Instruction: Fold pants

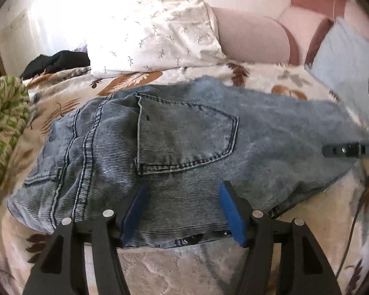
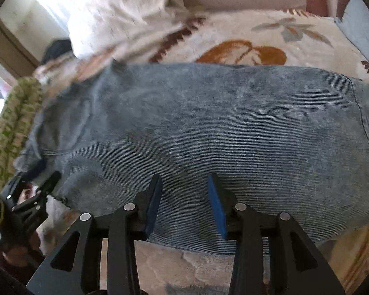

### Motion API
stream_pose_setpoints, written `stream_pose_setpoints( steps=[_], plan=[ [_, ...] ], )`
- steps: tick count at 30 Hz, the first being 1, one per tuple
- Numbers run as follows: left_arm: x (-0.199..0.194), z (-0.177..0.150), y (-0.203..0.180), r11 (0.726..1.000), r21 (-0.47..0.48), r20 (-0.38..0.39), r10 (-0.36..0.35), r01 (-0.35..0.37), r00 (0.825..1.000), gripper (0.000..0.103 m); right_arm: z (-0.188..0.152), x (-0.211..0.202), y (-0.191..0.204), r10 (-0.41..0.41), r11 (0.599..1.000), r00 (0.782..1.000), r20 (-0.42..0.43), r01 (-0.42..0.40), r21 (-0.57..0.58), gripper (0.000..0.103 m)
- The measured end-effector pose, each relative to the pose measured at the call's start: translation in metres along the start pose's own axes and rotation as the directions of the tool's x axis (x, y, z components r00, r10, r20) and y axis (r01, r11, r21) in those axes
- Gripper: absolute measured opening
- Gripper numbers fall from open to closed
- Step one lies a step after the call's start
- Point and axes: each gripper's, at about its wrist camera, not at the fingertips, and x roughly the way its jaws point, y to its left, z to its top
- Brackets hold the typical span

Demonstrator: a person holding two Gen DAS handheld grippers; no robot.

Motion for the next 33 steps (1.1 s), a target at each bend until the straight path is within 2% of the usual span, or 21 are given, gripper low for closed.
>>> stream_pose_setpoints(
  steps=[3,6,8,10,12,15,17,19,23,27,33],
  plan=[
    [-0.009,0.0,0.002,1.0,-0.02,0.05,-0.004,0.005,0.999,0.064,-0.008,-0.017,-0.014,0.05,0.997,0.998,0.037,-0.053,0.059,0.038],
    [-0.018,-0.002,-0.002,1.0,0.006,0.112,0.019,-0.02,0.994,0.065,-0.014,-0.052,-0.039,0.086,0.983,0.99,0.115,-0.103,0.15,0.039],
    [-0.025,-0.004,-0.008,0.999,0.042,0.154,0.023,-0.03,0.988,0.066,-0.021,-0.08,-0.058,0.112,0.968,0.977,0.182,-0.148,0.202,0.04],
    [-0.034,-0.007,-0.017,0.996,0.08,0.189,0.017,-0.032,0.982,0.068,-0.032,-0.106,-0.081,0.133,0.945,0.96,0.248,-0.198,0.261,0.046],
    [-0.042,-0.009,-0.027,0.993,0.116,0.205,-0.006,-0.018,0.979,0.07,-0.048,-0.129,-0.108,0.149,0.907,0.937,0.317,-0.257,0.333,0.049],
    [-0.048,-0.007,-0.048,0.989,0.145,0.198,-0.051,0.022,0.979,0.073,-0.079,-0.15,-0.157,0.15,0.799,0.904,0.399,-0.349,0.49,0.052],
    [-0.046,0.001,-0.066,0.987,0.146,0.163,-0.092,0.069,0.982,0.073,-0.097,-0.152,-0.187,0.148,0.71,0.896,0.418,-0.39,0.586,0.052],
    [-0.042,0.014,-0.087,0.981,0.161,0.13,-0.132,0.11,0.983,0.073,-0.107,-0.151,-0.209,0.147,0.648,0.895,0.421,-0.409,0.642,0.052],
    [-0.036,0.053,-0.14,0.948,0.267,0.092,-0.203,0.172,0.975,0.073,-0.116,-0.146,-0.23,0.164,0.565,0.88,0.446,-0.454,0.689,0.052],
    [-0.028,0.096,-0.192,0.903,0.372,0.057,-0.255,0.217,0.965,0.073,-0.116,-0.132,-0.24,0.193,0.485,0.877,0.439,-0.475,0.735,0.052],
    [0.0,0.141,-0.255,0.826,0.485,-0.026,-0.314,0.287,0.949,0.073,-0.113,-0.112,-0.244,0.226,0.416,0.88,0.418,-0.475,0.776,0.052]
  ],
)
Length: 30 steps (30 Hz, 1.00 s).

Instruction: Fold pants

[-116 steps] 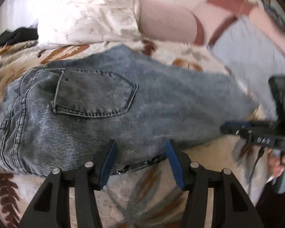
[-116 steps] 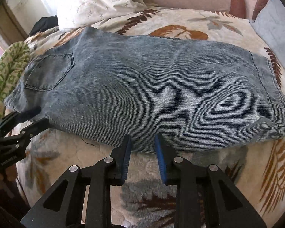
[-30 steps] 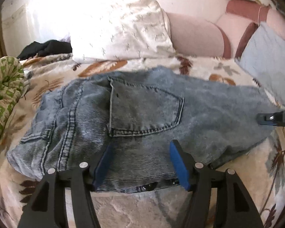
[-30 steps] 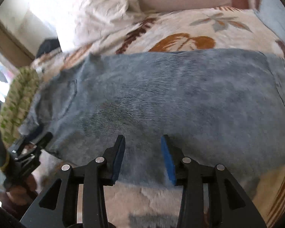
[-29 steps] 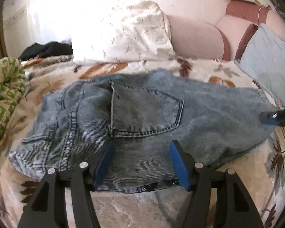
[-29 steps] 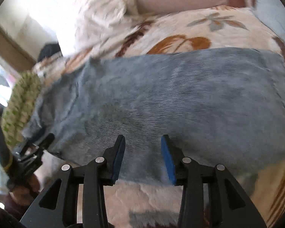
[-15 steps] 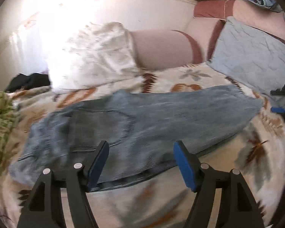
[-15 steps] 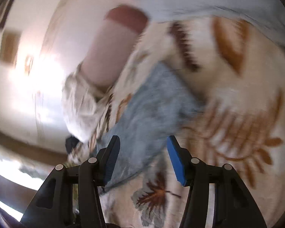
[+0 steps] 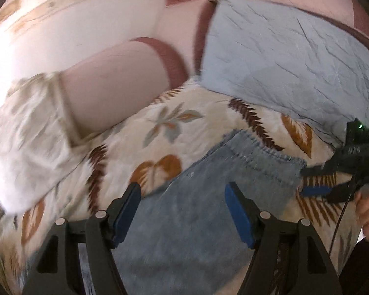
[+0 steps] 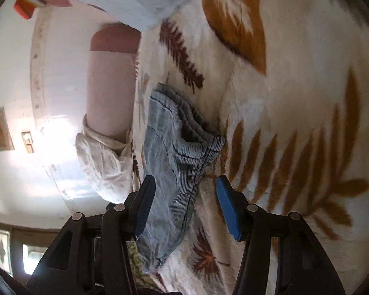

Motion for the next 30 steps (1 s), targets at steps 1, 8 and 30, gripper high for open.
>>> stream_pose_setpoints(
  steps=[1,8,30],
  plan=[
    [0.01,0.007,-0.003,0.999,0.013,-0.017,-0.032,0.032,0.999,0.073,0.002,0.004,-0.002,-0.009,1.0,1.0,-0.01,0.01,0.016,0.052],
    [0.064,0.042,-0.024,0.975,0.083,-0.088,-0.198,0.206,0.976,0.073,0.002,0.023,-0.008,-0.027,0.995,0.999,0.04,0.023,0.094,0.049],
    [0.16,0.066,-0.062,0.873,0.26,-0.243,-0.354,0.412,0.903,0.036,0.006,0.023,-0.018,0.018,0.986,0.994,0.105,-0.035,0.163,0.044]
  ],
)
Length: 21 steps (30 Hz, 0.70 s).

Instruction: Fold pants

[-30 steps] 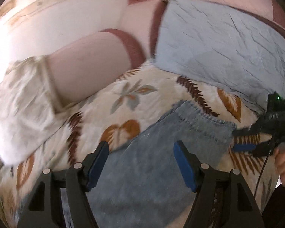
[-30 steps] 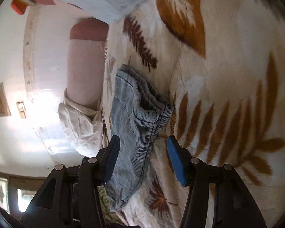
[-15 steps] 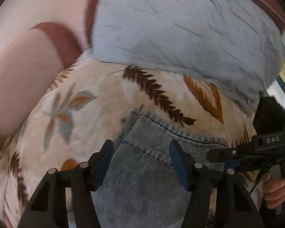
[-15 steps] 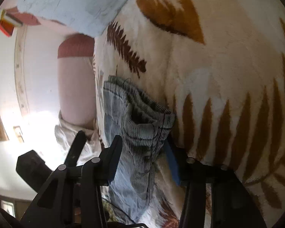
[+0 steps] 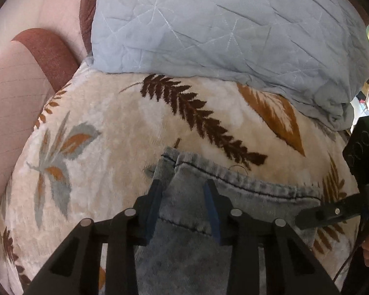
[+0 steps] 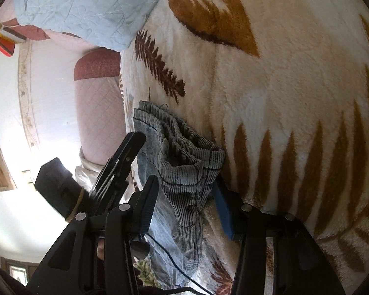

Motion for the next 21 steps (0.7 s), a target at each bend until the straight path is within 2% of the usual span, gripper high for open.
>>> stream_pose_setpoints(
  steps=[3,7,12,14,16,18,20,21],
  plan=[
    [0.008,0.002,0.0,1.0,0.009,-0.031,0.003,-0.002,1.0,0.03,-0.001,0.003,0.002,-0.003,1.0,1.0,0.002,0.003,-0.002,0.044],
    [0.011,0.004,-0.001,1.0,0.005,-0.045,-0.009,0.01,0.999,0.015,-0.001,0.005,0.006,-0.015,1.0,1.0,0.005,0.015,-0.015,0.044],
    [0.009,0.008,-0.003,0.999,0.0,-0.03,0.045,-0.045,0.999,0.006,-0.003,0.006,0.009,-0.02,1.0,1.0,0.011,0.02,-0.019,0.044],
    [0.007,0.011,0.002,0.997,-0.022,-0.019,0.067,-0.067,0.998,0.006,-0.002,0.006,0.009,-0.02,0.999,1.0,0.01,0.021,-0.025,0.044],
    [0.007,0.012,0.004,0.999,-0.037,-0.029,0.028,-0.029,0.999,0.006,-0.002,0.007,0.009,-0.019,0.999,1.0,0.011,0.019,-0.026,0.044],
    [0.01,0.011,0.0,0.999,-0.003,-0.033,0.046,-0.046,0.998,0.007,-0.002,0.007,0.008,-0.019,0.999,1.0,0.009,0.019,-0.028,0.044],
    [0.011,0.012,-0.001,0.998,-0.003,-0.038,0.062,-0.063,0.997,0.013,-0.001,0.008,0.009,-0.02,0.999,1.0,0.008,0.021,-0.033,0.045],
    [0.011,0.013,0.001,0.998,-0.013,-0.039,0.068,-0.069,0.997,0.022,-0.002,0.008,0.009,-0.02,0.999,1.0,0.009,0.021,-0.032,0.045]
  ],
)
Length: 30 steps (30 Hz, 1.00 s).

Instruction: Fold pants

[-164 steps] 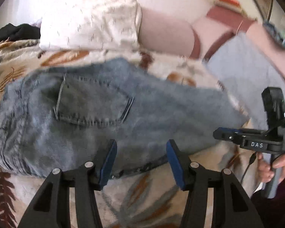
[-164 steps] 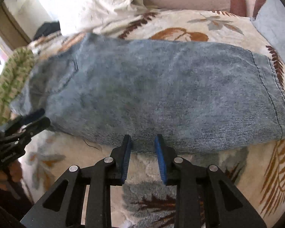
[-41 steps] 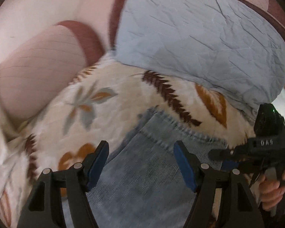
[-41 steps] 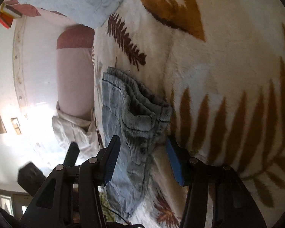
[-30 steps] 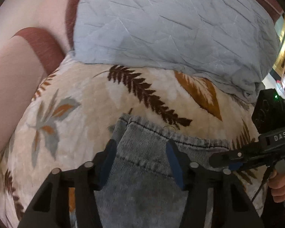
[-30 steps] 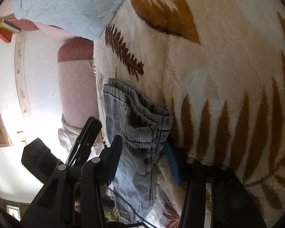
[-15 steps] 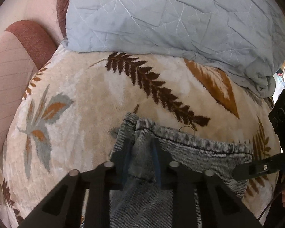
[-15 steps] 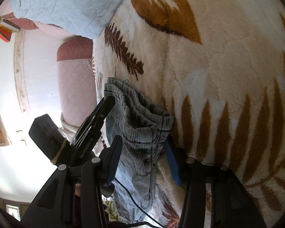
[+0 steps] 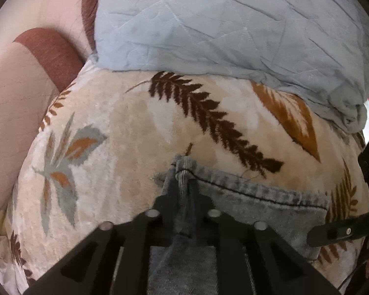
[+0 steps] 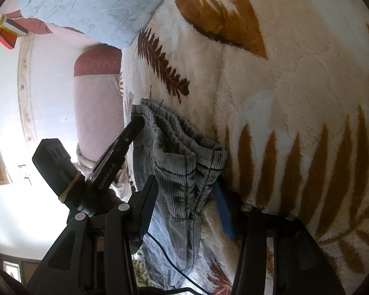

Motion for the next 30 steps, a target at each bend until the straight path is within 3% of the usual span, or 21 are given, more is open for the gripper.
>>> stream_pose_setpoints(
  steps=[1,3,10,11,14,16,20,30],
  plan=[
    [-0.003,0.001,0.003,1.0,-0.007,0.014,0.009,-0.009,1.0,0.035,0.0,0.0,0.0,0.0,1.0,1.0,0.0,0.0,0.0,0.045],
    [-0.01,0.003,0.009,0.999,-0.026,0.053,0.049,-0.048,0.997,0.052,0.0,0.001,0.0,-0.002,1.0,1.0,0.0,0.002,-0.001,0.045],
    [0.007,0.0,0.004,0.998,0.05,-0.029,0.028,-0.026,0.999,0.053,0.0,0.003,0.004,-0.01,1.0,1.0,0.001,0.01,-0.017,0.045],
    [0.007,0.001,0.006,0.999,0.039,-0.03,0.007,-0.006,1.0,0.052,0.0,0.004,0.005,-0.013,1.0,1.0,0.003,0.013,-0.023,0.045],
    [0.008,0.001,0.014,0.997,-0.027,-0.033,-0.078,0.077,0.996,0.035,-0.001,0.005,0.008,-0.021,0.999,1.0,0.01,0.021,-0.043,0.045],
    [0.007,-0.002,0.009,0.997,-0.009,-0.021,-0.075,0.075,0.997,0.028,-0.001,0.006,0.01,-0.022,0.998,1.0,0.021,0.023,-0.064,0.04],
    [0.007,-0.002,0.01,0.995,-0.04,-0.016,-0.092,0.091,0.996,0.025,0.0,0.01,0.009,-0.045,0.996,0.998,0.033,0.047,-0.079,0.023],
    [0.0,-0.005,0.015,0.99,-0.103,0.021,-0.092,0.094,0.996,0.016,0.0,0.007,0.01,-0.065,0.989,0.997,0.04,0.069,-0.132,0.02]
  ],
)
